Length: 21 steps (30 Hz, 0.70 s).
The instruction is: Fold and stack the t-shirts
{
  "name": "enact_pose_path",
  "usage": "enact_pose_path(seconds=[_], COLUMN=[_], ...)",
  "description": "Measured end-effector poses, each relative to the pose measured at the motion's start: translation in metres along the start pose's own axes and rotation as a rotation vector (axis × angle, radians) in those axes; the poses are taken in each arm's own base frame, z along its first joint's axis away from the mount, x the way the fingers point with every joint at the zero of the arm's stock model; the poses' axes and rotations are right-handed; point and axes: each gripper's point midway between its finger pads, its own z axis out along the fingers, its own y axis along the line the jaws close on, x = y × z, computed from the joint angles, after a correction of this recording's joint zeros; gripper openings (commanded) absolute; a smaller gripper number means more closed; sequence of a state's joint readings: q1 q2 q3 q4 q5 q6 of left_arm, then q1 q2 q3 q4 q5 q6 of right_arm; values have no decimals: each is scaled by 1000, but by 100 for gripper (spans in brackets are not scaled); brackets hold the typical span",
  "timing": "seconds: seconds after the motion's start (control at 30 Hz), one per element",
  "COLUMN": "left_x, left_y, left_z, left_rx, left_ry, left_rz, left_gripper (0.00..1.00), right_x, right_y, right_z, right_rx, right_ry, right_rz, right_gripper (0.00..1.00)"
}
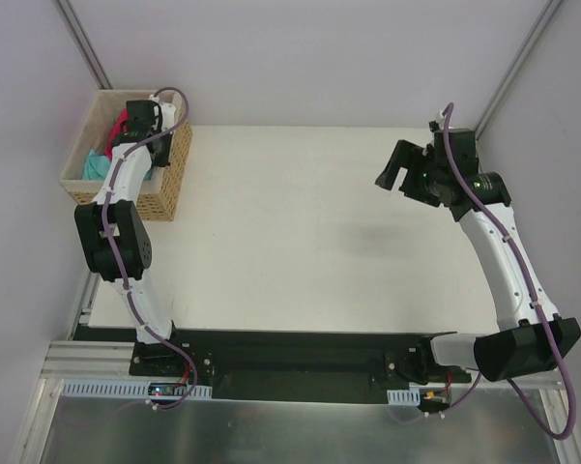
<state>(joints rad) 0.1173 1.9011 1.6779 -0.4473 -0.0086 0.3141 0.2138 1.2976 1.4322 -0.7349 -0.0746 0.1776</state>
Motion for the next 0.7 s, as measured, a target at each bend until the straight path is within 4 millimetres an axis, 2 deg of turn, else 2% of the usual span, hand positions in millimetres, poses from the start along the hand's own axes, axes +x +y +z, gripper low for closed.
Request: enact_pose_path(seconds=[0.13,0.27,0.3,0.37,0.4,0.43,0.47,0.5,0.53,0.63,0.67,0.7], left_x=[-12,-14,-13,-14,-15,-14,-13,-10,-6,-7,-12,-18], left_y=[1,1,1,-3,-3,-4,-7,-8,-10,-14,-14,-14], left_z=[10,10,10,10,8,7,3,-2,-9,-47,-62,-85], left_rx=[-3,0,1,3,0,0,0,-2,-4,-10,-15,-18], left_ry=[-20,-11,-10,-10,-12,-14,-19,-17,-15,-57,-85,-132], left_rz=[23,18,16,14,13,16,10,7,-2,-46,-72,-104], left_gripper=[0,1,7,30,37,51,56,69,89,99,99,99], right_x=[-5,-4,-3,-3,-2,-2,-2,-2,-1,0,0,0], right_y=[-1,-2,-2,-2,-2,-2,-2,-1,-1,2,3,3], right_z=[-1,2,3,4,5,5,5,5,5,5,5,5], right_rx=[11,18,20,23,23,22,20,16,13,-1,-6,-11], right_ry=[-12,-5,-1,5,7,9,10,12,13,19,21,22], right_rz=[0,1,2,2,3,3,3,3,3,3,3,3], right_gripper=[96,96,96,96,96,96,96,96,96,96,96,96])
